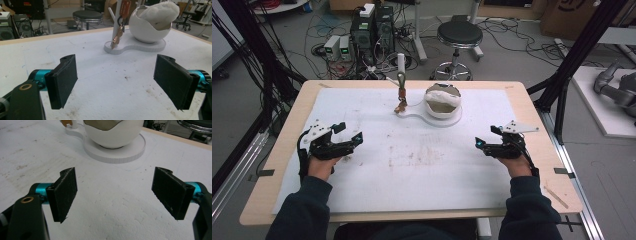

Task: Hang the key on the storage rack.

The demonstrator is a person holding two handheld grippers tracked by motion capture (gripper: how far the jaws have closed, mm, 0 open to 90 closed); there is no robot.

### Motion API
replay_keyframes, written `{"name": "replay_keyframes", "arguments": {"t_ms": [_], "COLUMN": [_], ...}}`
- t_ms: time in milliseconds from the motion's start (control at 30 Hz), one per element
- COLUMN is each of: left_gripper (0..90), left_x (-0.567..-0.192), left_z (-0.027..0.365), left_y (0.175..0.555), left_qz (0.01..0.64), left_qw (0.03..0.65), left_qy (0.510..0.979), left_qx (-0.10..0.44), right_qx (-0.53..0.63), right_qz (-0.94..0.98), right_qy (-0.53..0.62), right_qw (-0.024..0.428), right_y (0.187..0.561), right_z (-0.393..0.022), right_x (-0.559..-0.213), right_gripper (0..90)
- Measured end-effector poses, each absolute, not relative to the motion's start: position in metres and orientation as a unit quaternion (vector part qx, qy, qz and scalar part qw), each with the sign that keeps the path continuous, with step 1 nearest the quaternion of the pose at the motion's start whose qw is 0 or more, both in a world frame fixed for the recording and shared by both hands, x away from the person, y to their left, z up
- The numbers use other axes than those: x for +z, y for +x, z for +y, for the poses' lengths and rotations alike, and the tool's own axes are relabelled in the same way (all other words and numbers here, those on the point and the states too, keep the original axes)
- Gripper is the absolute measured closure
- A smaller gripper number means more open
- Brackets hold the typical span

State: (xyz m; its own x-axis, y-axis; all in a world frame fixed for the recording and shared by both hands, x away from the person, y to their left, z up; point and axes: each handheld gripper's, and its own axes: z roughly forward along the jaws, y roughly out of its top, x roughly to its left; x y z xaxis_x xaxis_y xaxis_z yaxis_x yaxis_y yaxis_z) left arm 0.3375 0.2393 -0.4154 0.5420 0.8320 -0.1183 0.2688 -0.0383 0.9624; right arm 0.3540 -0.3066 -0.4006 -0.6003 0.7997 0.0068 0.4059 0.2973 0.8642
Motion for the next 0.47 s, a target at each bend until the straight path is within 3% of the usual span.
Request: {"name": "replay_keyframes", "arguments": {"t_ms": [467], "left_gripper": [18.8], "left_x": [-0.4156], "left_z": [0.2391], "left_y": [0.3384], "left_qz": [0.410], "left_qw": [0.565], "left_qy": [0.672], "left_qx": [0.249], "right_qx": [0.451], "right_qz": [0.772], "right_qy": [0.390], "right_qw": [0.220], "right_y": [0.3554], "right_z": [-0.3108], "right_x": [-0.4013], "right_gripper": [20.8]}}
